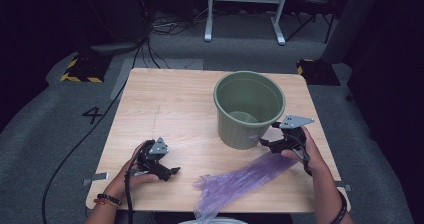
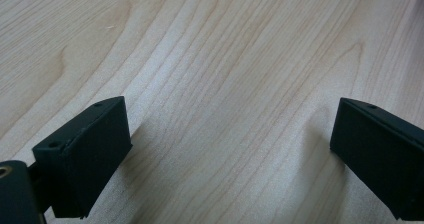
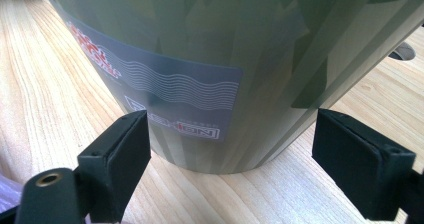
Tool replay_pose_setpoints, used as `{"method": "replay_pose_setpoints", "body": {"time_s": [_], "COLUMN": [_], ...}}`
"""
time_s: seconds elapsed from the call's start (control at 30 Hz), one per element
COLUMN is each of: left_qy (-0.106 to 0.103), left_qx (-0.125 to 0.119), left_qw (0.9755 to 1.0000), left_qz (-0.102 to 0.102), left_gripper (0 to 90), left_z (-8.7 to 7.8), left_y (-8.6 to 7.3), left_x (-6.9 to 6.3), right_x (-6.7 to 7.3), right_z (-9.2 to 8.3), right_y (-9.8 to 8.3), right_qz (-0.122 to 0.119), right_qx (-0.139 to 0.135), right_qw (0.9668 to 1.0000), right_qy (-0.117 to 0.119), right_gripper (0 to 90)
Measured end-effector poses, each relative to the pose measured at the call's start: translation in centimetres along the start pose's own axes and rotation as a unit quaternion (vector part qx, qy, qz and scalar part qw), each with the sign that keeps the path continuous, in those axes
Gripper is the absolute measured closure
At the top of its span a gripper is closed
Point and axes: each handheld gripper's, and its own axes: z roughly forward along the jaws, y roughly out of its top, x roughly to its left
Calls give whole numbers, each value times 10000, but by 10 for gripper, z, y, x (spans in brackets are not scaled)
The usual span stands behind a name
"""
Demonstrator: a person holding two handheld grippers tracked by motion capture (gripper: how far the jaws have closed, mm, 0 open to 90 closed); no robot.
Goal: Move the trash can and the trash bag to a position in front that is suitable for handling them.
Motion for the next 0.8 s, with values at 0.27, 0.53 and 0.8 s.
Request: {"method": "replay_pose_setpoints", "body": {"time_s": [0.27, 0.53, 0.8], "left_qy": [-3, 0, 10], "left_qx": [0, -1, -8], "left_qw": [10000, 10000, 10000], "left_qz": [-8, -6, -8], "left_gripper": [25, 26, 27], "left_z": [0, 0, 0], "left_y": [0, 0, 0], "left_x": [0, 0, 0], "right_x": [8, 19, 23], "right_z": [9, 16, -13], "right_y": [9, 17, 10], "right_qz": [-117, -301, -389], "right_qx": [-18, 15, 18], "right_qw": [9999, 9995, 9989], "right_qy": [31, 42, -264], "right_gripper": [157, 158, 168]}}
